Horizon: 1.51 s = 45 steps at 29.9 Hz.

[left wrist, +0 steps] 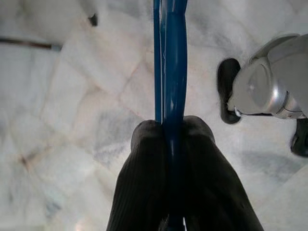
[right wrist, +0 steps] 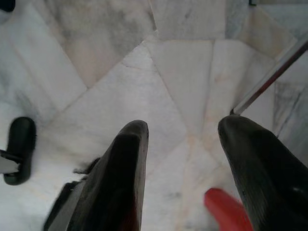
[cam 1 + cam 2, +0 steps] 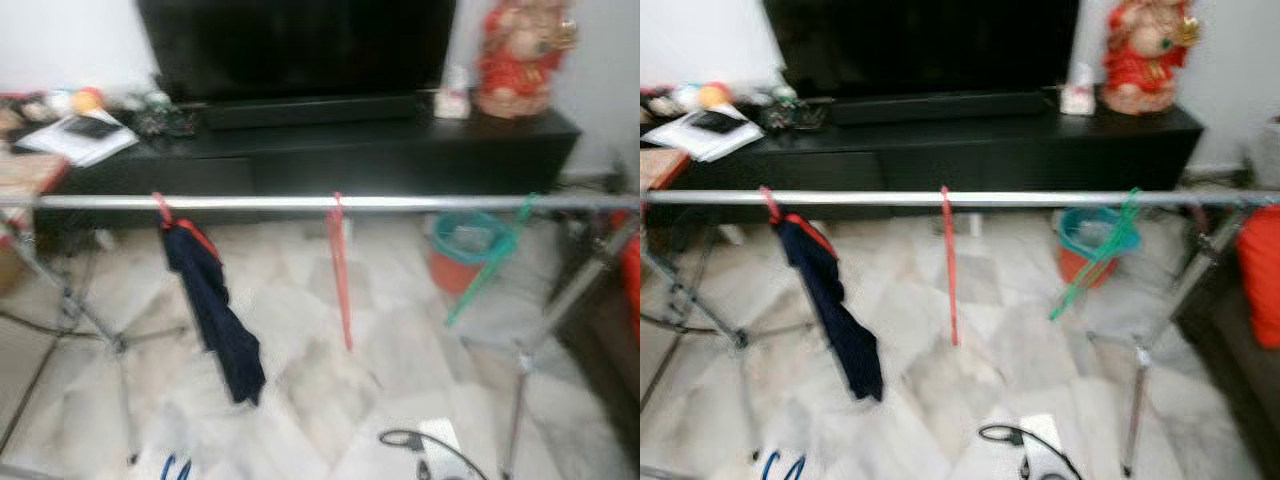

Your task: Hang hanger

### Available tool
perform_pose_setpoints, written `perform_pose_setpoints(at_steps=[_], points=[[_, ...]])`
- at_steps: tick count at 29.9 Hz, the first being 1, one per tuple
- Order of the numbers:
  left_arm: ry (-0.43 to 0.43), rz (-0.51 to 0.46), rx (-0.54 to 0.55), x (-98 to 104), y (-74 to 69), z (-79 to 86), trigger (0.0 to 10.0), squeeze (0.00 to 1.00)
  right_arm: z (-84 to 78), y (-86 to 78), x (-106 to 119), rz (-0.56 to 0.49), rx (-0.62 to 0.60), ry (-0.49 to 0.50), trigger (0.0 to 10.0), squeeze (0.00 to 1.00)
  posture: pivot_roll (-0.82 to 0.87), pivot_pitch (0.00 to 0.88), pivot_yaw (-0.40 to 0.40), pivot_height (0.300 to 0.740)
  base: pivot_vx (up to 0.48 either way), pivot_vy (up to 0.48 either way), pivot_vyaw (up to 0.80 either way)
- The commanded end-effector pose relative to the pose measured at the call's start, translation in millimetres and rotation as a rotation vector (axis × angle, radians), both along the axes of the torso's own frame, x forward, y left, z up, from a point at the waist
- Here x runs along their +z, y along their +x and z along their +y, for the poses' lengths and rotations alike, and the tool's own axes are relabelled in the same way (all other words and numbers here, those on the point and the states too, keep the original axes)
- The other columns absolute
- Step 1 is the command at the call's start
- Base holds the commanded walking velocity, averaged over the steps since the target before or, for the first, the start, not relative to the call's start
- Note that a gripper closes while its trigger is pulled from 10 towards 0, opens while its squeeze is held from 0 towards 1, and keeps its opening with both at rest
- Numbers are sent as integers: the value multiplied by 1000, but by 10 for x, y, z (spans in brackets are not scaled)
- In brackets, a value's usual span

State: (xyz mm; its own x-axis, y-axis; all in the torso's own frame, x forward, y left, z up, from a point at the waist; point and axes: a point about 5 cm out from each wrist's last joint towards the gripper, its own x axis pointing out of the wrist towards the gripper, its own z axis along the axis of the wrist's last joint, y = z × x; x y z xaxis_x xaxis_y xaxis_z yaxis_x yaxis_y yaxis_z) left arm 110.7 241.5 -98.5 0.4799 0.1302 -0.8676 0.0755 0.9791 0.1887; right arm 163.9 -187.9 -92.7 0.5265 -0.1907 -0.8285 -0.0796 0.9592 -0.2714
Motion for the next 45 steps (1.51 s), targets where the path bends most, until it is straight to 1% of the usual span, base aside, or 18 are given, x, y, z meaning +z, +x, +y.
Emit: perform_pose_setpoints(at_steps=[1, 6, 16, 28, 45], points=[[16, -2, 0, 16, -4, 60, 10000, 0, 79, 32, 5, -8, 14, 17, 10000, 0, 16, 0, 10, 740, 0, 0, 431], [15, -3, -3, 15, -3, 54, 10000, 0, 69, 30, 6, -14, -6, 24, 10000, 0, 15, 0, 9, 740, 0, 0, 0], [12, -6, -9, 13, 3, 39, 10000, 0, 43, 29, 8, -9, 2, 13, 10000, 0, 10, 0, 4, 740, 0, 0, 0], [11, -7, -9, 12, 5, 31, 10000, 0, 7, 24, 8, -3, 8, 7, 10000, 0, 10, 0, 1, 740, 0, -324, 0], [14, -19, -6, 15, 10, 25, 10000, 0, 39, 41, 12, -6, 17, 7, 10000, 0, 9, 0, -5, 740, 0, -346, 0]])
